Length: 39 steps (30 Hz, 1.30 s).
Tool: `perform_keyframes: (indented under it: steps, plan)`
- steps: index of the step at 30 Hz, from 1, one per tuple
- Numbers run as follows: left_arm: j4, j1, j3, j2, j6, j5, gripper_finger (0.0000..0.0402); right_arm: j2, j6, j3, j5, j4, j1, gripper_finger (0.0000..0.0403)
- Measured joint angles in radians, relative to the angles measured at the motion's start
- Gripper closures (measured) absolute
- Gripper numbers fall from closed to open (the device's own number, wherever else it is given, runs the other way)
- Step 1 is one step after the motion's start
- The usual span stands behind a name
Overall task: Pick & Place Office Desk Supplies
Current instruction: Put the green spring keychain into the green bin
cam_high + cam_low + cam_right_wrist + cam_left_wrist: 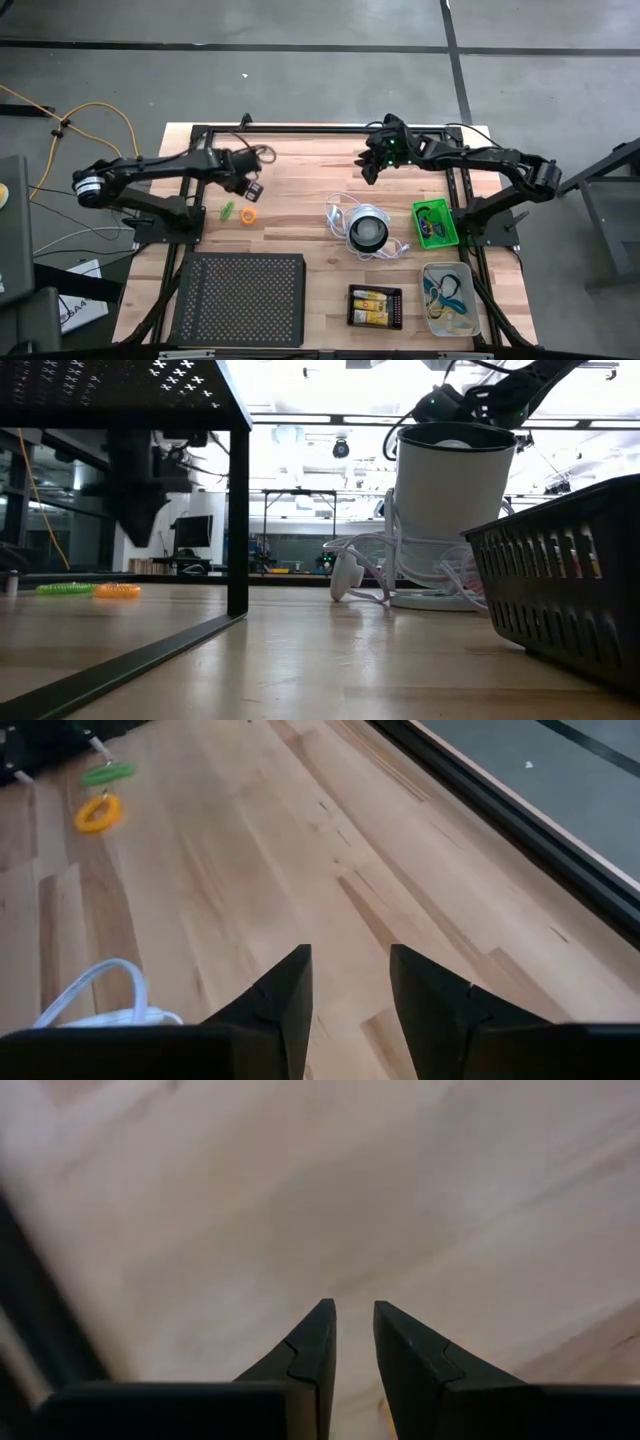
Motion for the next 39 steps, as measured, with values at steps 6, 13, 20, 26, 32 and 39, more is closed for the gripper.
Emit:
perform_keyframes:
  steps: [6, 13, 20, 26, 32, 39]
  plan:
    - [-0.060, -0.139, -0.038, 0.000, -0.224, -0.088, 0.0336, 0.000, 0.000, 0.000, 0.048, -0.001, 0.012, 0.0279]
    - [-0.110, -0.227, -0.052, 0.000, -0.384, -0.124, 0.0336, 0.000, 0.000, 0.000, 0.111, 0.000, 0.010, 0.0279]
    - [-0.116, -0.240, -0.060, 0.000, -0.373, -0.111, 0.0336, 0.000, 0.000, 0.000, 0.105, 0.000, 0.010, 0.0279]
    - [-0.121, -0.240, -0.060, -0.002, -0.292, -0.106, 0.0336, 0.000, 0.000, 0.000, 0.104, 0.000, 0.010, 0.0279]
    - [-0.160, -0.260, -0.065, -0.055, -0.220, -0.100, 0.0324, 0.000, 0.000, 0.000, 0.104, 0.000, 0.010, 0.0279]
    - [-0.169, -0.307, -0.140, -0.135, -0.262, -0.093, 0.0260, 0.000, 0.000, 0.000, 0.104, 0.000, 0.010, 0.0279]
